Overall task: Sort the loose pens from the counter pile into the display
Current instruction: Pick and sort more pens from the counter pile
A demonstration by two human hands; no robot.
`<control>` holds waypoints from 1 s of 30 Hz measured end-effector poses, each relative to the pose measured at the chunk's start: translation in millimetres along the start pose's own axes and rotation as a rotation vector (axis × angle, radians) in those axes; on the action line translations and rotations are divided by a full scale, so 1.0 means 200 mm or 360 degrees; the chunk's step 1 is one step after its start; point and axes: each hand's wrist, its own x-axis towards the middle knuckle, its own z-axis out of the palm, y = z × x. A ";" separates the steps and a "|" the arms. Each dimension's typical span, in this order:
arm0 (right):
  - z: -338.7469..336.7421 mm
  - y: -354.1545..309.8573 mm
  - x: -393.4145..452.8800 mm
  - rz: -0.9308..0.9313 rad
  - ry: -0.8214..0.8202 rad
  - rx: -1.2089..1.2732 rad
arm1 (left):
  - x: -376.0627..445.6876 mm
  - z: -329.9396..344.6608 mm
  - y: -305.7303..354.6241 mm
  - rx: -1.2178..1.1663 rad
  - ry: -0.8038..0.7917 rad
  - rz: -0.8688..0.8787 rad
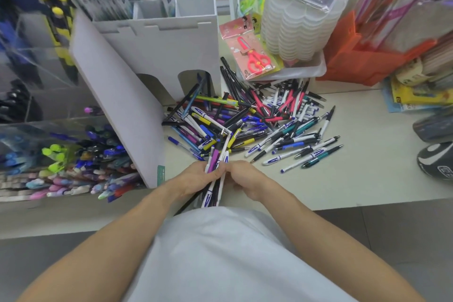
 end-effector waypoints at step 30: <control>-0.02 -0.19 -0.09 -0.1028 0.0203 0.0303 | -0.22 0.14 0.29 -0.1179 -0.0485 -0.0242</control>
